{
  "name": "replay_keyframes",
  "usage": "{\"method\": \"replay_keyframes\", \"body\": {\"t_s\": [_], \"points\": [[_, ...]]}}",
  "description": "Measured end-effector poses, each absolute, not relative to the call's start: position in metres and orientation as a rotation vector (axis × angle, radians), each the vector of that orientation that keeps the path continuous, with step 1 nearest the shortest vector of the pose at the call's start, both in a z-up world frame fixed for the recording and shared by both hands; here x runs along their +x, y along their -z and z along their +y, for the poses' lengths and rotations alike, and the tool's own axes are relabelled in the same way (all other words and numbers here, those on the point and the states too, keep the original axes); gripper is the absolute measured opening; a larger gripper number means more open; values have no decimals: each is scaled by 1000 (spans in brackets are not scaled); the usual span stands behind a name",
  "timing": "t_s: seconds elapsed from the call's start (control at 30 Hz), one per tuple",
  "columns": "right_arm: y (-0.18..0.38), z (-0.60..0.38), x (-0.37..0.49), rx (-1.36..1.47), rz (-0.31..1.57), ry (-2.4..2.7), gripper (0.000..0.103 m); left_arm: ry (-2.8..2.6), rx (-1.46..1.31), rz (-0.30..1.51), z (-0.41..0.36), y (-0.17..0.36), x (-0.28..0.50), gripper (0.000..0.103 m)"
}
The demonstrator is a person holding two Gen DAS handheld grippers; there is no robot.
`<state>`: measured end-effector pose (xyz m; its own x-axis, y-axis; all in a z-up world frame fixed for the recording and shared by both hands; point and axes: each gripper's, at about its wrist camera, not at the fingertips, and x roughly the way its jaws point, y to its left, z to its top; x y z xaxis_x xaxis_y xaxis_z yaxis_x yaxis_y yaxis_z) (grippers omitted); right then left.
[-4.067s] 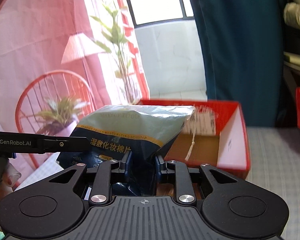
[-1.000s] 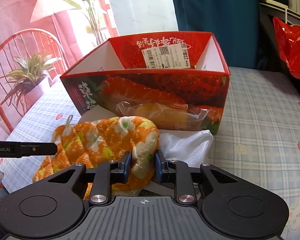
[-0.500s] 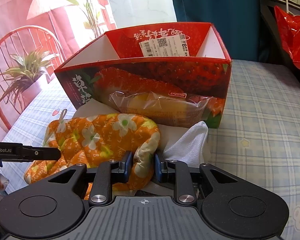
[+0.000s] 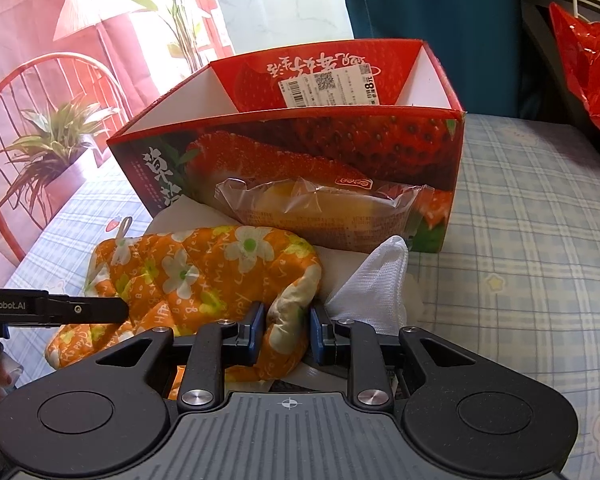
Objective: Organize soft objects
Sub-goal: 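Close the left gripper on the orange cloth while the right gripper grips it too, then carry the orange cloth over the red box, lower it inside, open both grippers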
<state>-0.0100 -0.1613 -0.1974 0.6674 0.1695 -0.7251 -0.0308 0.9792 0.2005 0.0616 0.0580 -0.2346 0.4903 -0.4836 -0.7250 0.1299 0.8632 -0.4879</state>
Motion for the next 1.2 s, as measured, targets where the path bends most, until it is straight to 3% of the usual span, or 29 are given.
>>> {"method": "replay_keyframes", "body": {"t_s": [0.1, 0.17, 0.33, 0.53, 0.67, 1.2], "points": [[198, -162, -11, 180, 831, -115, 22, 388, -400, 989, 59, 235, 60, 66], [198, -162, -11, 187, 831, -115, 22, 407, -388, 972, 58, 231, 58, 51], [190, -162, -15, 199, 821, -125, 19, 399, -286, 913, 54, 212, 51, 32], [168, -156, -21, 187, 776, -189, 15, 410, -232, 807, 57, 186, 41, 17], [152, -151, -22, 163, 734, -213, 15, 408, -228, 750, 61, 171, 37, 12], [84, -155, 10, 92, 588, -214, 14, 446, -199, 600, 47, 109, 68, 12]]}}
